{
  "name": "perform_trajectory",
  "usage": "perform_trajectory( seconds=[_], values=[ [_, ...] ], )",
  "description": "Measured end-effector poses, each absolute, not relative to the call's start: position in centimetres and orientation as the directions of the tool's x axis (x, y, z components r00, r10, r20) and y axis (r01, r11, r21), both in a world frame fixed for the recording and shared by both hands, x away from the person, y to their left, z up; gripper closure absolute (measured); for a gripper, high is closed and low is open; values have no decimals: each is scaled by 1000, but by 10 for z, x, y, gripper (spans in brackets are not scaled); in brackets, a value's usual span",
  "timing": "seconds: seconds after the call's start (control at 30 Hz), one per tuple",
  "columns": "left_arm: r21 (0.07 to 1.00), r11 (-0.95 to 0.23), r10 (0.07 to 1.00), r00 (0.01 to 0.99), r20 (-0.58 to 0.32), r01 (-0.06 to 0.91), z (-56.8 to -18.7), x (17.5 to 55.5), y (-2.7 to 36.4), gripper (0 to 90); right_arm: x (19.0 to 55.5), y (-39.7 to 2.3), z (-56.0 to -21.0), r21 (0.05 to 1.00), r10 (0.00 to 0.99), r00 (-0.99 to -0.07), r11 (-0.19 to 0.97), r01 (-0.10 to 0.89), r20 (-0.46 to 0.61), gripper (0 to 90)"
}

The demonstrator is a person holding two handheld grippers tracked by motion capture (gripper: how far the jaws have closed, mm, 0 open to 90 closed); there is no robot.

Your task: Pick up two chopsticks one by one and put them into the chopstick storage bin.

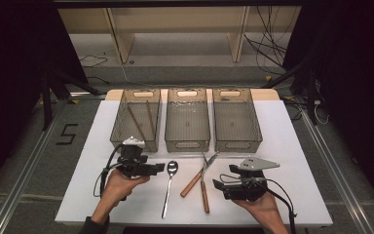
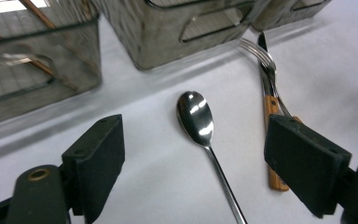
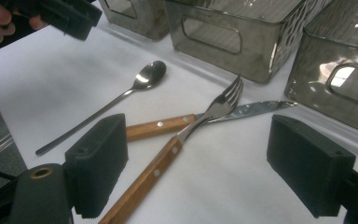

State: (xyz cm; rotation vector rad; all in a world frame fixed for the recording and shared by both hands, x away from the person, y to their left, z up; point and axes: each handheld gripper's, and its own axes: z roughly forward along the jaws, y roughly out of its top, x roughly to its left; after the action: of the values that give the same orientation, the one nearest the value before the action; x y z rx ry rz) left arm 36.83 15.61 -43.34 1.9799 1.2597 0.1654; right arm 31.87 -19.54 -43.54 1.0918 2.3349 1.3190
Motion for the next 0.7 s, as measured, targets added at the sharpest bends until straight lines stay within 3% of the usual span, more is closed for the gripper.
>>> perform_trajectory(
  seconds=[0.7],
  values=[
    [613, -326, 815, 543, -205, 720, -463, 335, 136, 194, 317, -196, -436, 829, 713, -687, 297, 475, 139, 207]
  ],
)
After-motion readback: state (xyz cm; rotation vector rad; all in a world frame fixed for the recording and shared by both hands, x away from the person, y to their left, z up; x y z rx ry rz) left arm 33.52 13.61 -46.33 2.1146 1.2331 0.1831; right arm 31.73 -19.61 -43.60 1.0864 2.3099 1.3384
